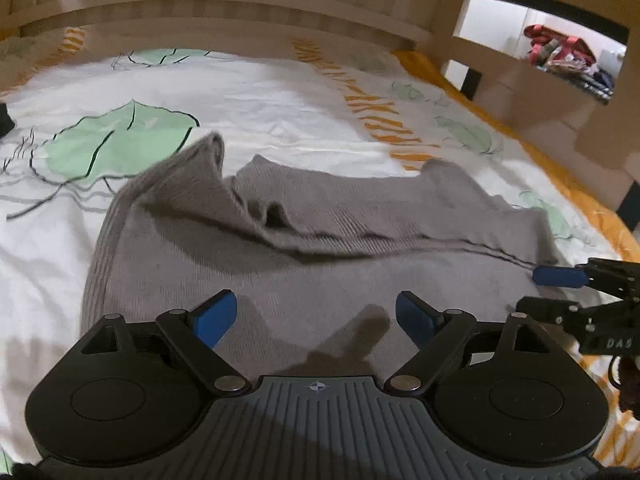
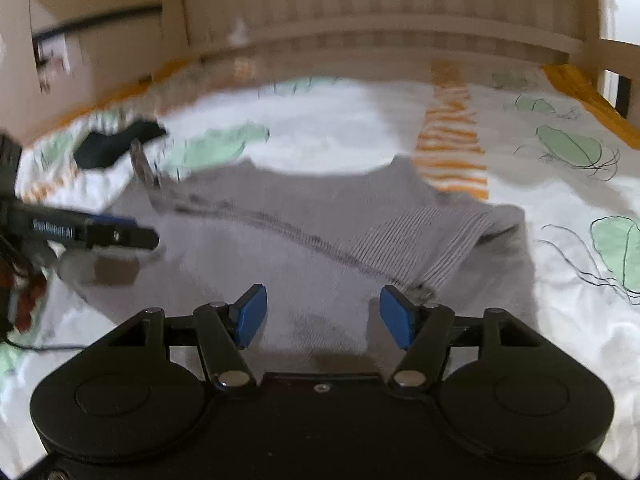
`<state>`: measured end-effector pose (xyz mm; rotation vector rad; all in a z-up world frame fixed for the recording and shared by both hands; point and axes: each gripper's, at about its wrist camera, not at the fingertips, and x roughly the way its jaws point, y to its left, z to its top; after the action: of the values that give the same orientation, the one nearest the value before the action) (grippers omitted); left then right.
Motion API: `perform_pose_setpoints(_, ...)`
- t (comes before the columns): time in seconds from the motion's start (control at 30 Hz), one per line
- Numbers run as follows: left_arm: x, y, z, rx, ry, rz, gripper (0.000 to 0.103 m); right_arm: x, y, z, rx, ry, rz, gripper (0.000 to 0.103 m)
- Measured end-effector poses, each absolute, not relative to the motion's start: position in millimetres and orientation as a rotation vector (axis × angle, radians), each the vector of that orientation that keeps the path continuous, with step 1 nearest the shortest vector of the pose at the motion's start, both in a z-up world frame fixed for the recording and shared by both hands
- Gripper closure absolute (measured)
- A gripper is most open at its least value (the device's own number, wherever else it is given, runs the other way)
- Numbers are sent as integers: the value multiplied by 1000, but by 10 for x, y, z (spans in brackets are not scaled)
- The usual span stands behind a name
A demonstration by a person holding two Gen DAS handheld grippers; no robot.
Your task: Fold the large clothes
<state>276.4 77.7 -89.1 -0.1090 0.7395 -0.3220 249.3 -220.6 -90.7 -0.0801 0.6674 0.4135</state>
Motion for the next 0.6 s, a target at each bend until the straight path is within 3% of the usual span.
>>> perform_pose_setpoints(0.27,3352,947,-828,-145,751,-253,16,3117,-2206,-824,-157,678,295,36)
perform_pose_setpoints(0.6,3537,1207,-644,-224,702,-155,16,3572,-2594,-656,16,628,166,35)
